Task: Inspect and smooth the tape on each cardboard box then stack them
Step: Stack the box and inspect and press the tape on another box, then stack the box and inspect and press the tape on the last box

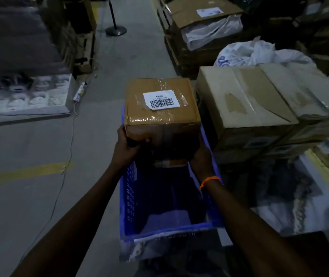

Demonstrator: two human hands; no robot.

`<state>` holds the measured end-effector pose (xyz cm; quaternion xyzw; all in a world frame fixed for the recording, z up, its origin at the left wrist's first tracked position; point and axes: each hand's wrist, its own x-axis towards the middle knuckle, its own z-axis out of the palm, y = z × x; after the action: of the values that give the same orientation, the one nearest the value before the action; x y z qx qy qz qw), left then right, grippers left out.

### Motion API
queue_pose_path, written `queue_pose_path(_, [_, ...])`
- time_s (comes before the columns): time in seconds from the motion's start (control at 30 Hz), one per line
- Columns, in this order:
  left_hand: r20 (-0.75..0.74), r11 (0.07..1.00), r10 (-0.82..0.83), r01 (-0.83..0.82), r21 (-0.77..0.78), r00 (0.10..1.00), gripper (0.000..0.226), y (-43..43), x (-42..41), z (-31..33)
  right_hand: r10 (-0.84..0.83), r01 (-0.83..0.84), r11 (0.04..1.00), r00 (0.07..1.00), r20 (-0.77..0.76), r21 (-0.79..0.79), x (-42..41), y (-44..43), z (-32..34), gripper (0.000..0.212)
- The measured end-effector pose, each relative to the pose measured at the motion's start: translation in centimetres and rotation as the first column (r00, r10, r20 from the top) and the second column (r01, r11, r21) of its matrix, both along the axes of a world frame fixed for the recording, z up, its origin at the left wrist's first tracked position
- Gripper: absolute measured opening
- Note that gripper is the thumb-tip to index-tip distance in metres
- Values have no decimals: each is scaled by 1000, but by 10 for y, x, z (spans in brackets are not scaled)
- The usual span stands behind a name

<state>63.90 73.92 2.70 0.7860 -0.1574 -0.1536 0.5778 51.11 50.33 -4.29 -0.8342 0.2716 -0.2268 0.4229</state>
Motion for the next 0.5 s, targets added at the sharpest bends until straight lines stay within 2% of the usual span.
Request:
queue_pose_path(0.07, [14, 999, 47, -47, 13, 999, 99, -1, -9, -3, 1, -2, 1000, 1000, -12, -19, -2, 1, -3, 73])
queue_pose_path(0.17, [131, 964, 263, -267, 11, 956, 72, -2, -39, -15, 50, -53, 998, 996, -73, -35, -16, 0, 2, 84])
queue_pose_path(0.23, [241, 920, 378, -392, 13, 894, 56, -9, -67, -24, 150, -153, 987, 986, -70, -40, -35, -3, 10, 77])
queue_pose_path(0.27, [277, 921, 369, -388, 16, 887, 50, -15, -83, -27, 211, -214, 974, 976, -53, -69, -47, -5, 15, 66])
queue_pose_path(0.37, [425, 982, 103, -161, 102, 899, 44, -46, -132, -29, 343, -336, 903, 939, -22, -269, -87, -21, 21, 45])
queue_pose_path(0.43, [543, 979, -102, -12, 202, 834, 42, -82, -167, -25, 378, -342, 819, 926, -16, -460, -124, -46, 15, 46])
queue_pose_path(0.5, [624, 951, -257, 78, 299, 738, 46, -123, -207, -25, 378, -343, 770, 925, -50, -537, -166, -79, 2, 55])
